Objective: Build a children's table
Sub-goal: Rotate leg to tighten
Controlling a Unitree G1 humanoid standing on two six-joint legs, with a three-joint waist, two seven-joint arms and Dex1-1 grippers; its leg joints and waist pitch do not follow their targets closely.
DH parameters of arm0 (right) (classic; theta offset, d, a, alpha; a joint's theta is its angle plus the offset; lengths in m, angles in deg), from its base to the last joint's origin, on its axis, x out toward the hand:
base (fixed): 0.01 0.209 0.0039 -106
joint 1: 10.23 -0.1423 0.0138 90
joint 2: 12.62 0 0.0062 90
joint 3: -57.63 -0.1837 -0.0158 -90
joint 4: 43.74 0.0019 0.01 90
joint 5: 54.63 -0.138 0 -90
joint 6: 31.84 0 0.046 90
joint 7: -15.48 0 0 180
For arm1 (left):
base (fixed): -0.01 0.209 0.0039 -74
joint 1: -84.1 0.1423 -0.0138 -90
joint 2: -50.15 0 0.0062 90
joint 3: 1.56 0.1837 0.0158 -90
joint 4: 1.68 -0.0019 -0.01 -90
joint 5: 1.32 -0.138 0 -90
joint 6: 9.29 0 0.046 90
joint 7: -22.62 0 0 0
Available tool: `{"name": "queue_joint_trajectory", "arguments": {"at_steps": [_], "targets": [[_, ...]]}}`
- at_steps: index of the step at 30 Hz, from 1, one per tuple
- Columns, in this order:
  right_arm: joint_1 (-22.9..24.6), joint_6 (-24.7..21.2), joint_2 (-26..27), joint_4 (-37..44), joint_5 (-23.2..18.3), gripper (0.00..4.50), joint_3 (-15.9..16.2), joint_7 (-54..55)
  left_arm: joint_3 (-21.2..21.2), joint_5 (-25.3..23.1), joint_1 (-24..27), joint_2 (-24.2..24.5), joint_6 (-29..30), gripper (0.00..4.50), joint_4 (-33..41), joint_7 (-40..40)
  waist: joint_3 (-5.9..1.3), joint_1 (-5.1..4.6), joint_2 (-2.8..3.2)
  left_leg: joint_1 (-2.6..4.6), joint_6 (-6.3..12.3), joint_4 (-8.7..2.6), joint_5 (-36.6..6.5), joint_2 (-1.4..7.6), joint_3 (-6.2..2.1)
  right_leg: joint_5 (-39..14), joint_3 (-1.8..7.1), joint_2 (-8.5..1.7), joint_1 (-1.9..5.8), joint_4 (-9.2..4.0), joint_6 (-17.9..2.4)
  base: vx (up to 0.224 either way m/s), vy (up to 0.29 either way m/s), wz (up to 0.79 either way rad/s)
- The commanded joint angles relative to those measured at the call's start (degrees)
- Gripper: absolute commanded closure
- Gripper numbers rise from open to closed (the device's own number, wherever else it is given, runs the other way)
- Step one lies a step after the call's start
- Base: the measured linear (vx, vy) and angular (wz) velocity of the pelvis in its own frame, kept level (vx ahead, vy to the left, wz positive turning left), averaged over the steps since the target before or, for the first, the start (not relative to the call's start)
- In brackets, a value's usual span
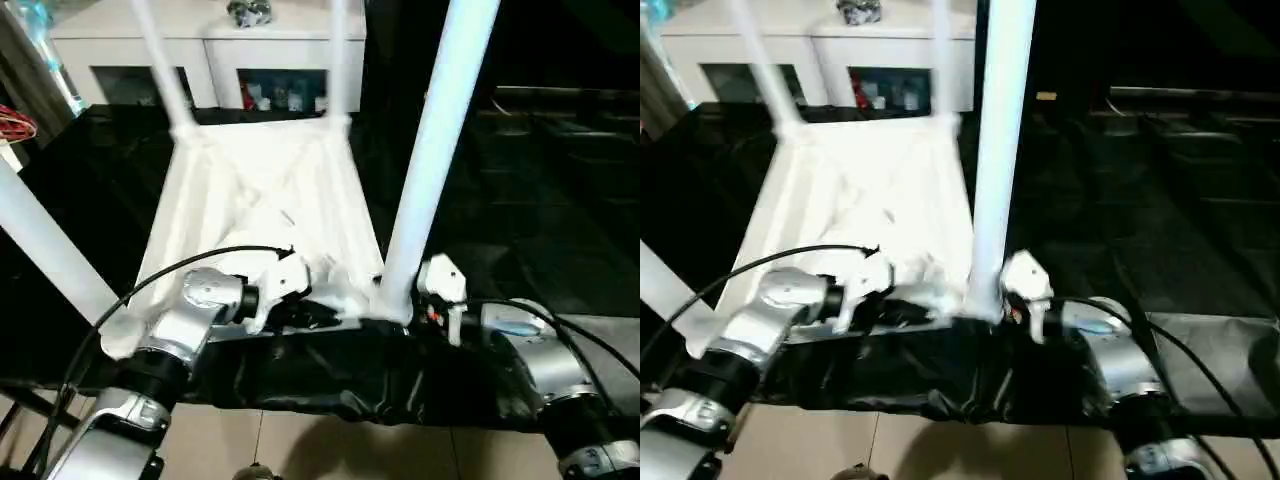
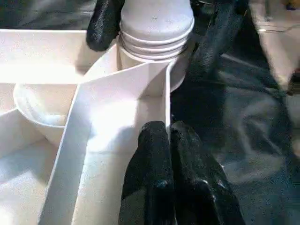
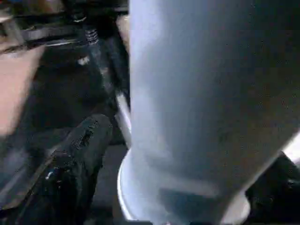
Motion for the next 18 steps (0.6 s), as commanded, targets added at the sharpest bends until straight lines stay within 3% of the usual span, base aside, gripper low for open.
{"name": "queue_joint_trajectory", "arguments": {"at_steps": [1, 8, 18], "targets": [[0.82, 0.15, -1.03, 2.63, -0.64, 0.62, 3.29, -6.58, -0.88, 2.82, -1.85, 0.12, -1.82, 4.5, 1.22, -1.74, -3.54, 0.02, -0.8, 0.23, 5.77, -3.22, -9.99, 1.96, -0.16, -10.36, 3.01, -3.45, 3.14, -3.91, -11.32, 0.0, 0.0, 0.0], [0.23, -2.17, -2.6, 3.19, -1.58, 0.78, 3.96, -10.68, -0.7, 3.01, -2.86, 1.5, -2.37, 4.5, -0.13, -4.38, -3.44, 0.4, -0.95, 0.07, 5.09, -3.27, -10.56, 1.92, -0.29, -11.64, 2.92, -3.61, 3.23, -3.91, -11.43, 0.0, 0.0, 0.0], [1.12, -3.93, -2.5, 4.84, -2.82, 1.62, 4.15, -12.05, -0.82, 3.28, -1.89, 1.23, -2.32, 4.5, 0.24, -4.74, -3.53, 0.74, -0.93, 0.06, 4.58, -3.15, -10.39, 1.95, -0.32, -11.56, 2.94, -3.58, 3.19, -3.8, -11.25, 0.0, 0.0, 0.0]]}}
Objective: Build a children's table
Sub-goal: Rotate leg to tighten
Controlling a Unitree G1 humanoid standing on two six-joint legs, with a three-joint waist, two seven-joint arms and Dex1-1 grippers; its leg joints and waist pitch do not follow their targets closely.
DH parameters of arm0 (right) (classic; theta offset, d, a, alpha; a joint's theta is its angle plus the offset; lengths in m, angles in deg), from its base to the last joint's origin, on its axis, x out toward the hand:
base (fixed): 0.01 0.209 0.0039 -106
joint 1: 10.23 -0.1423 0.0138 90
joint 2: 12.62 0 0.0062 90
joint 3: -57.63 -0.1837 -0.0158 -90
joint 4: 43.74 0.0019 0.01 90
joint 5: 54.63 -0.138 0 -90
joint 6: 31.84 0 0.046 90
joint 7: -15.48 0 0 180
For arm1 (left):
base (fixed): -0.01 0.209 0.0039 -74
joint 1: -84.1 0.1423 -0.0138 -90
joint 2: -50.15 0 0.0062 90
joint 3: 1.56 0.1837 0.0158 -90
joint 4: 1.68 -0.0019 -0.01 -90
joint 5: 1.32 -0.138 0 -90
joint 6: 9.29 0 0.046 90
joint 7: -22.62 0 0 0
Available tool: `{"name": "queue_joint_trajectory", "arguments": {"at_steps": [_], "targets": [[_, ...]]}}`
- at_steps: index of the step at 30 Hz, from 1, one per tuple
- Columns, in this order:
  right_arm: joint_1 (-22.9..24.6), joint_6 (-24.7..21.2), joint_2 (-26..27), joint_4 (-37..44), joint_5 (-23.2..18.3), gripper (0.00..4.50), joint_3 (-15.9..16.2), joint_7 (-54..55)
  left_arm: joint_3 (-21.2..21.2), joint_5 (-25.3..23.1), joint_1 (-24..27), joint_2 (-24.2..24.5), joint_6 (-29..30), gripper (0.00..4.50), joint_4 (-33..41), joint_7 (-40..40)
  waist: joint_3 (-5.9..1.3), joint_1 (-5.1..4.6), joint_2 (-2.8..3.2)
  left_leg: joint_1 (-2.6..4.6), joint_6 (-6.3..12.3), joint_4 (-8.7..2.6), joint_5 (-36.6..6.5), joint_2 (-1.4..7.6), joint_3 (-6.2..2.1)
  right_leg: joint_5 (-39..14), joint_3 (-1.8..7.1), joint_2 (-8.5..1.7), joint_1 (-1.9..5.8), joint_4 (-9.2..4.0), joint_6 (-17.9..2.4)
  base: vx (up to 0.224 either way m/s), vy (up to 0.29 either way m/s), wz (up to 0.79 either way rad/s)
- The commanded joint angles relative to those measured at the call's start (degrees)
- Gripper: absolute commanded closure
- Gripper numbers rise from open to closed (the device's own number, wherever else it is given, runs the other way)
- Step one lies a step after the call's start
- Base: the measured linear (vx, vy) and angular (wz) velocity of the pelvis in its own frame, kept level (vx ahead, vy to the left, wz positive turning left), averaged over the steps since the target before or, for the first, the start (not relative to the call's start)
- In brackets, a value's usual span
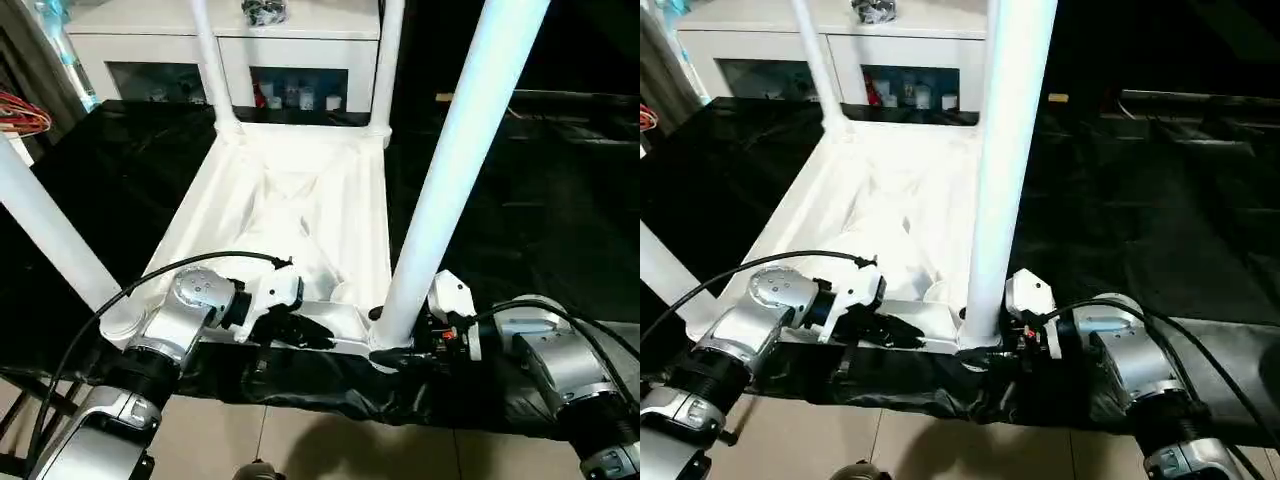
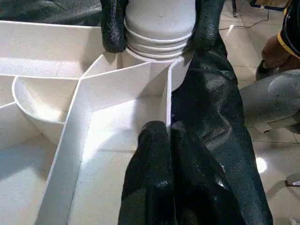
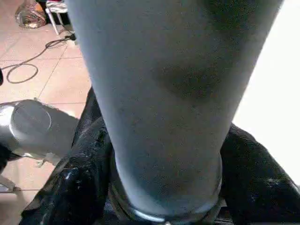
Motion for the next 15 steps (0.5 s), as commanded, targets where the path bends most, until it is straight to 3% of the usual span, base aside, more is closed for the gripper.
{"name": "queue_joint_trajectory", "arguments": {"at_steps": [1, 10, 13, 14, 15], "targets": [[1.23, -0.27, 0.53, 2.56, -0.43, 1.62, 2.31, -3.24, -1.74, 2.24, -1.58, -0.85, -0.71, 4.5, 1.06, 2.12, -3.59, -0.14, -0.79, 0.15, 4.48, -3.59, -10.4, 1.91, -0.29, -11.61, 2.95, -3.58, 3.23, -4.03, -11.22, 0.0, 0.0, 0.0], [2.05, 1.02, 5.25, 0.72, 0.17, 1.78, -0.39, 7.23, -3.0, 0.61, -1.44, -3.9, -0.33, 4.5, 0.56, 11.41, -3.5, 0.19, -0.48, 0.2, 2.98, -3.82, -12.38, 1.88, -0.45, -15.39, 2.9, -3.71, 3.16, -4.47, -9.77, 0.0, 0.0, 0.0], [1.9, 1.23, 8.55, -1.18, 2.51, 1.78, -1.13, 15.26, -2.18, -2.33, -1.66, -5.73, 0.55, 4.5, -0.08, 17.21, -3.39, -0.39, -0.64, 0.16, 1.93, -4.08, -13.26, 1.74, -0.53, -17.3, 2.82, -3.66, 3.15, -4.74, -8.69, 0.0, 0.0, 0.0], [1.48, 1.33, 10.19, -2.74, 3.85, 1.78, -1.42, 19.19, -1.93, -3.21, -1.78, -6.94, 1.4, 4.5, -0.39, 19.64, -3.1, -1.17, -0.48, 0.29, 1.25, -4.28, -14.91, 1.63, -0.53, -20.2, 2.77, -3.68, 2.98, -5.17, -8.16, 0.0, 0.0, 0.0], [1.47, 1.35, 10.26, -2.8, 3.9, 1.78, -1.43, 19.35, -1.92, -3.23, -1.78, -7.0, 1.45, 4.5, -0.4, 19.74, -3.07, -1.37, -0.63, 0.31, 1.18, -4.28, -15.14, 1.47, -0.52, -21.09, 2.71, -3.74, 3.08, -5.37, -7.86, 0.0, 0.0, 0.0]]}}
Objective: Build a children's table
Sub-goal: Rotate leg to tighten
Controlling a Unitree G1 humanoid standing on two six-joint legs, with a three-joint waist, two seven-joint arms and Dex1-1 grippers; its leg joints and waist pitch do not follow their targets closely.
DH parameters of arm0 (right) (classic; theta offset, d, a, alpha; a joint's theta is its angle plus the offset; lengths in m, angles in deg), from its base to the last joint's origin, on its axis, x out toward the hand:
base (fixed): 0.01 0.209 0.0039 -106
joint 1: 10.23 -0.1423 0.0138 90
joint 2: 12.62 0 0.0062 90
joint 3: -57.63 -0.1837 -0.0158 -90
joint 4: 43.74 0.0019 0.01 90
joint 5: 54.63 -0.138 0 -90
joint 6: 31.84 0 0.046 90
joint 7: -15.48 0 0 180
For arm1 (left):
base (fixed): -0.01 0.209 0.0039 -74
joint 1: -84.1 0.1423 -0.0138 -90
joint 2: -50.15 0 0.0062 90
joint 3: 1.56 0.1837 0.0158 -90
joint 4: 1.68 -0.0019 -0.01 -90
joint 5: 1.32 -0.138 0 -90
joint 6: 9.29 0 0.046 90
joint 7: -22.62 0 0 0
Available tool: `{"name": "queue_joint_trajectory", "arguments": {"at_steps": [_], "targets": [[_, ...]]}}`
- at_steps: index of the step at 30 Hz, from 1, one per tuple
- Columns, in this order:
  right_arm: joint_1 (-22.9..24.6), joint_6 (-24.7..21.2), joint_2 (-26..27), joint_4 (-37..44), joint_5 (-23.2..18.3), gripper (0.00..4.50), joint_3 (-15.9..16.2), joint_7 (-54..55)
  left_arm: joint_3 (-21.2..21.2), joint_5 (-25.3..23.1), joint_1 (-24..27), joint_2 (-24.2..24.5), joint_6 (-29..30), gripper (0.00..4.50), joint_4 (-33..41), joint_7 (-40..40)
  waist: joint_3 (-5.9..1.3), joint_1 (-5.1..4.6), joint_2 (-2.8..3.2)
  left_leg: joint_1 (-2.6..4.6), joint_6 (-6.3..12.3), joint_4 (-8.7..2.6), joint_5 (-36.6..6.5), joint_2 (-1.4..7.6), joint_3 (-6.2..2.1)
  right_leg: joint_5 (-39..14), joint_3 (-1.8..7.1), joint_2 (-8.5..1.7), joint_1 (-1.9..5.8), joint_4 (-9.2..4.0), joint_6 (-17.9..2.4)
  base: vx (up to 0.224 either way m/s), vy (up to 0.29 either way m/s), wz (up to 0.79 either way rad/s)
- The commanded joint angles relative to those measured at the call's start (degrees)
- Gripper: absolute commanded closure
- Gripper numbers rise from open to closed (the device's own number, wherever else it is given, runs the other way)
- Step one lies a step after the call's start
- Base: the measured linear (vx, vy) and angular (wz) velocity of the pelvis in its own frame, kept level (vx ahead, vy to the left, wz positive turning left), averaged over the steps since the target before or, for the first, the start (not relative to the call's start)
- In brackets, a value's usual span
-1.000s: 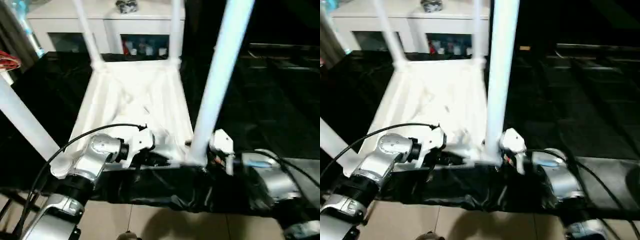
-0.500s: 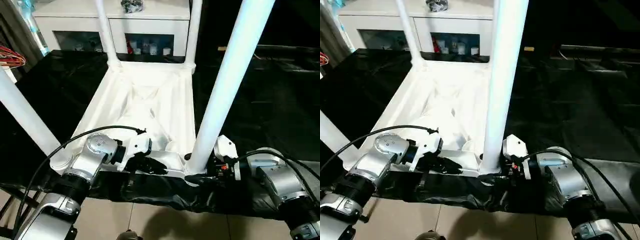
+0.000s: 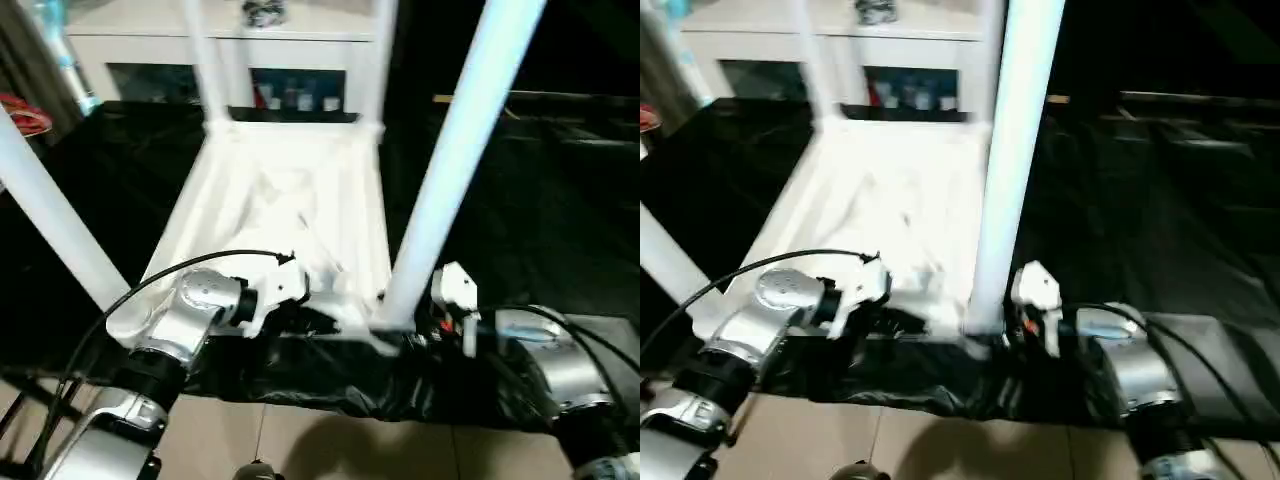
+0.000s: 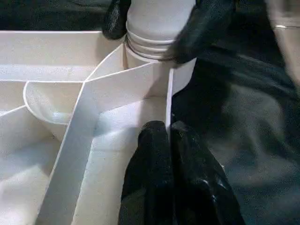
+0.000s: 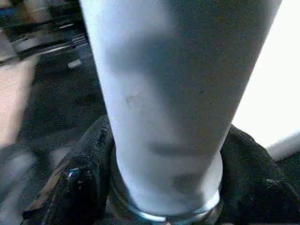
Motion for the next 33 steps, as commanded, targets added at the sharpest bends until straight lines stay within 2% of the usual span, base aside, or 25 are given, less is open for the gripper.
{"name": "queue_joint_trajectory", "arguments": {"at_steps": [1, 4, 5, 7, 8, 9, 13, 15, 16, 17, 19, 21, 22, 23, 24, 26, 31, 33], "targets": [[-1.1, 0.03, 5.06, -1.86, 3.51, 1.78, 4.6, 5.49, -0.5, -0.18, -2.06, -4.59, 1.59, 4.5, -0.14, 7.93, -3.06, -0.21, -0.73, 0.18, 1.15, -4.41, -15.06, 1.4, -0.57, -21.6, 2.71, -3.8, 2.96, -5.44, -7.71, 0.0, 0.0, 0.0], [-3.57, -2.31, 10.14, -7.24, 5.83, 1.78, 3.49, 16.83, 0.56, -0.96, -2.49, -8.19, 3.1, 4.5, -0.75, 11.98, -2.82, -1.43, -0.54, 0.34, 0.62, -4.63, -16.16, 1.26, -0.65, -24.47, 2.73, -3.75, 2.68, -5.8, -7.08, 0.0, 0.0, 0.0], [-4.34, -2.71, 11.4, -8.66, 6.27, 1.78, 3.1, 19.58, 0.92, -1.24, -2.61, -9.04, 3.41, 4.5, -0.91, 12.95, -2.7, -1.67, -0.56, 0.37, 0.55, -4.75, -16.99, 1.17, -0.78, -26.39, 2.61, -3.77, 2.82, -6.03, -6.41, 0.0, 0.0, 0.0], [-5.32, -3.12, 12.83, -10.35, 6.95, 1.78, 2.69, 22.94, 1.29, -1.69, -2.76, -10.04, 3.83, 4.5, -1.13, 14.35, -2.69, -1.9, -0.48, 0.62, 0.37, -4.8, -17.59, 1.25, -0.78, -27.25, 2.71, -3.83, 2.56, -6.17, -6.2, 0.0, 0.0, 0.0], [-7.09, -2.56, 15.14, -13.27, 8.24, 1.78, 2.28, 28.23, 1.89, -2.61, -3.02, -11.81, 4.49, 4.5, -1.53, 16.68, -2.79, -1.92, -0.18, 0.81, 0.24, -4.76, -17.82, 1.23, -0.84, -27.25, 2.75, -3.9, 2.51, -6.23, -6.11, 0.0, 0.0, 0.0], [-7.42, -2.33, 15.58, -13.83, 8.46, 1.78, 2.23, 29.13, 2.01, -2.8, -3.06, -12.15, 4.61, 4.5, -1.59, 17.08, -2.8, -2.24, -0.35, 0.69, 0.23, -4.87, -17.52, 1.17, -0.8, -25.77, 2.8, -3.73, 2.66, -6.12, -6.34, 0.0, 0.0, 0.0], [-9.2, -0.14, 18.34, -16.55, 8.84, 1.78, 1.32, 33.24, 2.16, -3.96, -3.25, -14.08, 5.16, 4.5, -1.87, 19.94, -3.06, -2.5, -0.22, 0.62, 1.01, -4.78, -16.65, 1.04, -0.66, -23.19, 2.84, -3.63, 2.8, -6.01, -6.6, 0.0, 0.0, 0.0], [-9.41, -0.16, 19.38, -16.13, 5.78, 1.24, -0.43, 29.64, 2.08, -3.86, -2.87, -14.36, 3.73, 4.5, -1.36, 19.38, -3.13, -2.43, -0.3, 0.46, 1.9, -4.78, -15.71, 1.06, -0.57, -21.79, 2.88, -3.57, 2.93, -5.92, -6.89, 0.0, 0.0, 0.0], [-9.33, -0.26, 19.33, -15.97, 5.6, 1.24, -0.47, 29.34, 2.07, -3.8, -2.84, -14.31, 3.64, 4.5, -1.32, 19.26, -3.13, -2.4, -0.29, 0.4, 2.05, -4.79, -15.55, 1.1, -0.58, -21.37, 2.9, -3.56, 2.95, -5.82, -6.98, 0.0, 0.0, 0.0], [-8.66, -0.98, 19.02, -14.65, 4.21, 1.07, -0.89, 26.81, 2.05, -3.29, -2.56, -13.81, 2.95, 4.5, -0.95, 18.32, -3.12, -2.37, -0.24, 0.38, 2.46, -4.84, -15.47, 1.21, -0.56, -20.76, 2.93, -3.58, 2.97, -5.8, -7.26, 0.0, 0.0, 0.0], [-8.66, -0.98, 19.02, -14.65, 4.21, 1.0, -0.89, 26.81, 2.05, -3.29, -2.56, -13.81, 2.95, 4.5, -0.95, 18.32, -3.08, -2.34, -0.22, 0.39, 2.4, -4.89, -15.55, 1.24, -0.56, -20.86, 2.91, -3.56, 2.94, -5.85, -7.28, 0.0, 0.0, 0.0], [-6.55, -1.17, 15.71, -11.3, 3.81, 0.71, 0.93, 20.47, 1.68, -2.06, -2.02, -11.47, 1.65, 4.5, -0.21, 14.95, -3.21, -2.22, -0.17, 0.39, 2.52, -4.87, -14.98, 1.29, -0.54, -19.36, 2.96, -3.58, 3.06, -5.71, -7.59, 0.0, 0.0, 0.0], [-6.55, -1.17, 15.71, -11.3, 3.81, 0.71, 0.93, 20.47, 1.68, -2.06, -2.02, -11.47, 1.65, 4.5, -0.21, 14.95, -3.27, -2.1, -0.23, 0.36, 2.75, -4.81, -14.8, 1.27, -0.51, -18.81, 2.94, -3.55, 3.14, -5.72, -7.62, 0.0, 0.0, 0.0], [-5.13, -0.16, 12.47, -8.92, 3.68, 0.71, 2.65, 15.56, 1.34, -1.42, -1.99, -9.65, 0.94, 4.5, -0.17, 12.39, -3.37, -1.96, -0.17, 0.26, 3.25, -4.73, -13.83, 1.32, -0.49, -17.02, 2.96, -3.51, 3.25, -5.52, -7.77, 0.0, 0.0, 0.0], [-4.6, 0.19, 11.2, -7.97, 3.42, 0.71, 3.06, 13.14, 1.22, -1.16, -2.02, -8.88, 0.44, 4.5, -0.22, 11.14, -3.49, -1.74, -0.27, 0.13, 3.84, -4.53, -12.46, 1.31, -0.39, -14.66, 2.95, -3.45, 3.34, -5.28, -8.24, 0.0, 0.0, 0.0], [-4.17, 0.56, 10.06, -7.2, 3.3, 0.71, 3.39, 11.11, 1.09, -0.84, -2.03, -8.24, 0.09, 4.5, -0.22, 9.97, -3.53, -1.43, -0.28, 0.09, 4.54, -4.33, -11.27, 1.31, -0.22, -13.17, 2.88, -3.46, 3.38, -5.12, -8.85, 0.0, 0.0, 0.0], [-2.41, 2.96, 4.74, -3.9, 2.28, 0.71, 4.16, 1.53, 0.26, 1.93, -1.7, -5.42, -0.32, 4.5, 1.06, 2.97, -3.52, -0.79, -0.19, 0.23, 4.72, -4.3, -11.45, 1.55, -0.15, -14.2, 2.83, -3.56, 3.19, -5.1, -9.79, 0.0, 0.0, 0.0], [-1.24, 3.84, 1.89, -1.52, 1.23, 0.71, 4.81, -4.47, 0.33, 3.0, -1.36, -3.43, -0.46, 4.5, 1.82, -1.4, -3.68, -0.27, -0.22, 0.25, 5.36, -4.19, -10.94, 1.72, -0.19, -12.27, 2.91, -3.53, 3.23, -4.77, -10.19, 0.0, 0.0, 0.0]]}}
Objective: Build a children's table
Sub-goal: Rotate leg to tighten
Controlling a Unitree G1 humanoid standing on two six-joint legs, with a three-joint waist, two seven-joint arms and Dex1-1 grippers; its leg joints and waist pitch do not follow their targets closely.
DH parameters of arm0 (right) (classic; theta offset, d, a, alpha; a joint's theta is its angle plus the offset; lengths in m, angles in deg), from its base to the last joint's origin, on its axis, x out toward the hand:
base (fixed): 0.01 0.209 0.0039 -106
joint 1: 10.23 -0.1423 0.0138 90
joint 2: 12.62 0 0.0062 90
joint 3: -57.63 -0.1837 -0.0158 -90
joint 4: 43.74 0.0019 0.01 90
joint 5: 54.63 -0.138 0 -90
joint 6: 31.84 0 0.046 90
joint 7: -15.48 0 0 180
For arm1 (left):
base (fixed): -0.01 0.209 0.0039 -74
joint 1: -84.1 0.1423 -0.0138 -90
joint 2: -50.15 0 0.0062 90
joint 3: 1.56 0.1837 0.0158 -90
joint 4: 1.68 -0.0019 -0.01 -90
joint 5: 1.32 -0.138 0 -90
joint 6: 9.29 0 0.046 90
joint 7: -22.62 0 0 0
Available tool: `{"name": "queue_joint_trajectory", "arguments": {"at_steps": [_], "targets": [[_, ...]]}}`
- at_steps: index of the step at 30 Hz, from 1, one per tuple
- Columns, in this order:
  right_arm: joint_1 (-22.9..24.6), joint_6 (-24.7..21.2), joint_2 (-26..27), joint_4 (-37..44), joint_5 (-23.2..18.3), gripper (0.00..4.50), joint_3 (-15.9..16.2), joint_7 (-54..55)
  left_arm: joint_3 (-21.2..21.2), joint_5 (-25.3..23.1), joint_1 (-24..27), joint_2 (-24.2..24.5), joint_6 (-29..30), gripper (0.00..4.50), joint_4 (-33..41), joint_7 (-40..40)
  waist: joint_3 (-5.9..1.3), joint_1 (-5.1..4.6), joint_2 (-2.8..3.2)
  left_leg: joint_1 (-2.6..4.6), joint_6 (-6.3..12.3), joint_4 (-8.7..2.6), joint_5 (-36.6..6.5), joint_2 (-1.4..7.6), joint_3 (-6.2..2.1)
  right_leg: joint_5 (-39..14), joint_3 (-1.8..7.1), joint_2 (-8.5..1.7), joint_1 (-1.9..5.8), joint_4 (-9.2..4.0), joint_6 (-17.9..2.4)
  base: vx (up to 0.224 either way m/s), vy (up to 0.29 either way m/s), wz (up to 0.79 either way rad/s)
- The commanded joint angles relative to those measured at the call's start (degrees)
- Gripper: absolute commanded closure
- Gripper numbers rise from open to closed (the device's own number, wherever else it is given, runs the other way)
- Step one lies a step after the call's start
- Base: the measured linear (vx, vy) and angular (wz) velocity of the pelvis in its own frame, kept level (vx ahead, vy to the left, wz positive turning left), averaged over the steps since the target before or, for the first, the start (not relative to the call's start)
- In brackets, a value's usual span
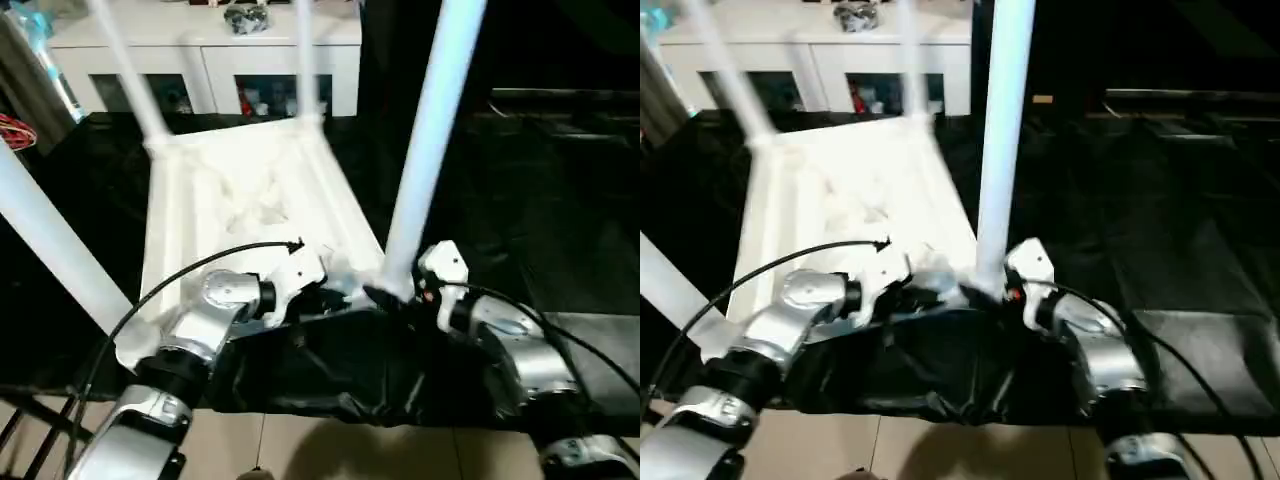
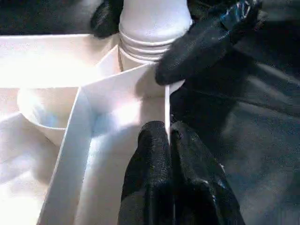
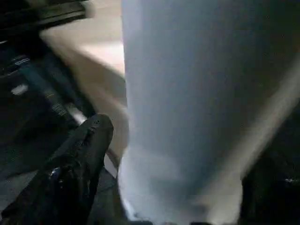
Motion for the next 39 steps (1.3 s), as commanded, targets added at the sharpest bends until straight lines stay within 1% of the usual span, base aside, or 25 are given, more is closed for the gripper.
{"name": "queue_joint_trajectory", "arguments": {"at_steps": [1, 2, 4, 5, 6, 7, 8, 11, 12, 17, 18, 21, 22, 23, 25, 27, 28, 30, 31, 33, 34, 35, 36, 37, 39], "targets": [[1.56, 0.5, -0.73, 3.51, -1.57, 0.71, 5.25, -9.65, 0.98, 3.74, -0.49, -0.22, -2.55, 4.5, 2.76, -4.37, -3.11, -0.05, -0.91, -0.21, 5.59, -3.26, -10.87, 1.92, -0.27, -11.7, 2.89, -3.46, 3.01, -4.01, -10.33, 0.0, 0.0, 0.0], [1.92, 0.4, -1.87, 4.38, -1.9, 0.71, 5.73, -12.06, 1.1, 3.81, -0.57, 0.57, -2.65, 4.5, 2.61, -5.96, -3.24, 0.24, -1.15, -0.22, 6.06, -3.13, -10.45, 1.9, -0.26, -10.47, 2.87, -3.49, 3.15, -3.88, -10.54, 0.0, 0.0, 0.0], [2.35, 0.05, -3.49, 5.5, -2.23, 0.71, 6.54, -15.33, 1.31, 3.71, -0.8, 1.7, -2.64, 4.5, 2.29, -8.06, -3.28, 0.44, -0.97, -0.3, 6.61, -3.02, -9.49, 1.95, -0.25, -9.08, 2.83, -3.44, 3.04, -3.69, -11.08, 0.0, 0.0, 0.0], [2.59, -0.31, -4.76, 6.26, -2.39, 0.71, 7.4, -17.66, 1.56, 3.62, -1.06, 2.64, -2.66, 4.5, 2.01, -9.76, -3.3, 0.54, -1.12, -0.4, 6.71, -2.98, -9.19, 1.94, -0.29, -9.18, 2.72, -3.49, 3.09, -3.62, -11.31, 0.0, 0.0, 0.0], [2.59, -0.31, -4.76, 6.26, -2.39, 0.71, 7.4, -17.66, 1.56, 3.62, -1.06, 2.64, -2.66, 4.5, 2.01, -9.76, -3.17, 0.57, -1.11, -0.41, 6.71, -3.03, -9.46, 1.98, -0.25, -10.21, 2.73, -3.53, 2.96, -3.79, -11.26, 0.0, 0.0, 0.0], [2.65, -1.03, -5.59, 6.71, -2.47, 0.71, 8.14, -19.22, 1.54, 3.79, -1.27, 3.02, -2.81, 4.5, 1.82, -10.72, -3.15, 0.63, -1.31, -0.4, 6.49, -3.03, -9.58, 1.97, -0.25, -11.11, 2.73, -3.59, 3.02, -3.84, -11.15, 0.0, 0.0, 0.0], [2.69, -1.04, -5.97, 6.91, -2.45, 0.71, 8.49, -20.05, 1.39, 3.99, -1.38, 3.08, -2.77, 4.5, 1.75, -11.06, -3.13, 0.73, -1.29, -0.41, 6.23, -3.06, -9.53, 2.0, -0.27, -11.69, 2.77, -3.64, 3.01, -3.86, -10.95, 0.0, 0.0, 0.0], [2.78, -1.57, -6.84, 7.51, -2.44, 0.71, 9.31, -22.27, 1.22, 4.79, -1.64, 3.33, -2.26, 4.5, 1.77, -12.51, -3.13, 0.78, -1.52, -0.43, 6.06, -3.05, -9.26, 1.97, -0.25, -12.03, 2.78, -3.64, 3.03, -3.9, -10.76, 0.0, 0.0, 0.0], [2.78, -1.73, -6.99, 7.66, -2.47, 0.95, 9.43, -22.65, 1.27, 5.01, -1.68, 3.41, -2.04, 4.5, 1.86, -12.95, -3.15, 0.85, -1.47, -0.39, 6.04, -3.03, -8.97, 2.0, -0.27, -11.85, 2.78, -3.62, 2.99, -3.83, -10.73, 0.0, 0.0, 0.0], [2.49, -2.82, -7.3, 8.3, -3.34, 1.19, 9.62, -24.45, 1.87, 5.8, -1.86, 4.05, -2.08, 4.5, 1.74, -15.66, -3.23, 1.01, -1.46, -0.37, 6.49, -2.89, -8.05, 2.02, -0.27, -10.13, 2.76, -3.61, 2.99, -3.6, -11.43, 0.0, 0.0, 0.0], [2.45, -3.08, -7.33, 8.45, -3.5, 1.4, 9.73, -24.68, 1.91, 5.79, -1.9, 4.1, -2.08, 4.5, 1.66, -15.91, -3.22, 1.04, -1.46, -0.38, 6.48, -2.86, -8.21, 2.01, -0.25, -10.14, 2.76, -3.59, 2.98, -3.6, -11.48, 0.0, 0.0, 0.0], [2.64, -3.89, -7.49, 9.03, -3.75, 1.52, 10.05, -25.51, 2.24, 5.53, -1.83, 4.32, -1.89, 4.5, 1.75, -16.42, -3.26, 1.19, -1.46, -0.33, 6.33, -2.83, -7.98, 2.04, -0.28, -9.77, 2.78, -3.58, 2.98, -3.49, -11.51, 0.0, 0.0, 0.0], [2.81, -4.36, -7.58, 9.27, -3.84, 1.66, 10.21, -25.98, 2.42, 5.43, -1.79, 4.46, -1.71, 4.5, 1.74, -16.7, -3.25, 1.23, -1.24, -0.33, 6.23, -2.85, -8.23, 2.06, -0.3, -9.95, 2.79, -3.61, 2.96, -3.51, -11.58, 0.0, 0.0, 0.0], [2.92, -4.7, -7.64, 9.35, -3.85, 1.66, 10.37, -26.36, 2.5, 5.36, -1.79, 4.54, -1.68, 4.5, 1.62, -16.86, -3.21, 1.21, -1.36, -0.34, 5.98, -2.88, -8.81, 2.02, -0.28, -10.46, 2.78, -3.57, 2.98, -3.58, -11.47, 0.0, 0.0, 0.0], [3.05, -4.94, -7.56, 9.27, -3.83, 1.78, 10.52, -26.54, 2.48, 5.23, -1.82, 4.58, -1.71, 4.5, 1.35, -16.95, -3.25, 1.31, -1.18, -0.3, 5.72, -2.86, -9.11, 2.03, -0.31, -10.43, 2.81, -3.61, 2.99, -3.57, -11.4, 0.0, 0.0, 0.0], [3.39, -4.87, -7.17, 9.31, -4.08, 1.81, 10.39, -25.9, 2.2, 5.15, -1.77, 4.37, -1.7, 4.5, 1.25, -16.45, -3.22, 1.4, -1.17, -0.3, 5.38, -2.89, -9.68, 1.99, -0.31, -11.04, 2.79, -3.63, 2.99, -3.71, -11.19, 0.0, 0.0, 0.0], [3.61, -5.16, -6.53, 9.4, -4.49, 1.81, 9.98, -24.95, 1.93, 5.13, -1.79, 4.15, -1.71, 4.5, 1.15, -15.81, -3.29, 1.47, -1.03, -0.28, 5.29, -2.89, -9.59, 2.03, -0.36, -10.81, 2.79, -3.62, 3.0, -3.62, -11.22, 0.0, 0.0, 0.0], [3.63, -5.31, -5.86, 9.24, -4.67, 1.83, 9.53, -23.87, 1.66, 5.03, -1.86, 3.86, -1.98, 4.5, 1.0, -14.87, -3.28, 1.57, -1.11, -0.3, 5.18, -2.87, -9.56, 2.03, -0.36, -10.33, 2.79, -3.57, 3.01, -3.58, -11.31, 0.0, 0.0, 0.0], [3.32, -4.95, -4.05, 7.97, -4.37, 1.84, 8.41, -20.23, 1.04, 4.95, -1.98, 3.16, -1.93, 4.5, 0.74, -12.78, -3.27, 1.61, -1.07, -0.32, 5.09, -2.87, -9.61, 2.02, -0.35, -10.4, 2.8, -3.59, 2.99, -3.59, -11.26, 0.0, 0.0, 0.0], [2.94, -5.17, -2.02, 6.95, -4.5, 1.85, 7.17, -16.58, 0.5, 4.64, -2.18, 2.36, -2.1, 4.5, 0.25, -10.32, -3.16, 1.65, -0.82, -0.25, 4.31, -3.01, -10.7, 1.96, -0.37, -12.85, 2.74, -3.66, 2.88, -3.9, -10.74, 0.0, 0.0, 0.0], [2.81, -5.34, -1.29, 6.72, -4.54, 1.85, 6.73, -15.38, 0.31, 4.51, -2.27, 2.05, -2.19, 4.5, 0.02, -9.47, -3.05, 1.6, -0.85, -0.32, 3.99, -3.11, -11.33, 1.94, -0.38, -14.08, 2.71, -3.68, 2.88, -4.05, -10.42, 0.0, 0.0, 0.0], [2.51, -5.43, -0.51, 6.11, -3.99, 1.85, 6.4, -13.45, 0.21, 4.2, -2.38, 1.76, -2.11, 4.5, -0.21, -8.46, -2.95, 1.44, -0.8, -0.25, 3.16, -3.32, -12.6, 1.9, -0.5, -17.0, 2.64, -3.75, 2.93, -4.33, -9.5, 0.0, 0.0, 0.0], [2.2, -4.19, 0.68, 5.04, -3.06, 1.85, 6.01, -10.76, 0.23, 3.51, -2.52, 1.31, -2.36, 4.5, -0.55, -6.69, -2.83, 1.15, -0.79, -0.23, 2.5, -3.5, -13.79, 1.89, -0.59, -19.16, 2.63, -3.75, 2.89, -4.52, -8.76, 0.0, 0.0, 0.0], [1.92, -4.18, 1.46, 4.26, -2.46, 1.85, 5.81, -8.83, 0.25, 3.06, -2.63, 0.97, -2.28, 4.5, -0.76, -5.47, -2.83, 0.95, -0.79, -0.21, 2.19, -3.59, -14.27, 1.93, -0.63, -19.77, 2.65, -3.77, 2.83, -4.61, -8.52, 0.0, 0.0, 0.0], [1.21, -3.12, 3.46, 2.12, -0.73, 1.85, 5.4, -3.78, 0.31, 1.84, -2.96, -0.09, -2.08, 4.5, -1.3, -1.99, -2.61, -0.11, -0.8, -0.23, 1.25, -3.89, -16.06, 1.8, -0.79, -22.21, 2.58, -3.86, 2.83, -4.95, -7.74, 0.0, 0.0, 0.0]]}}
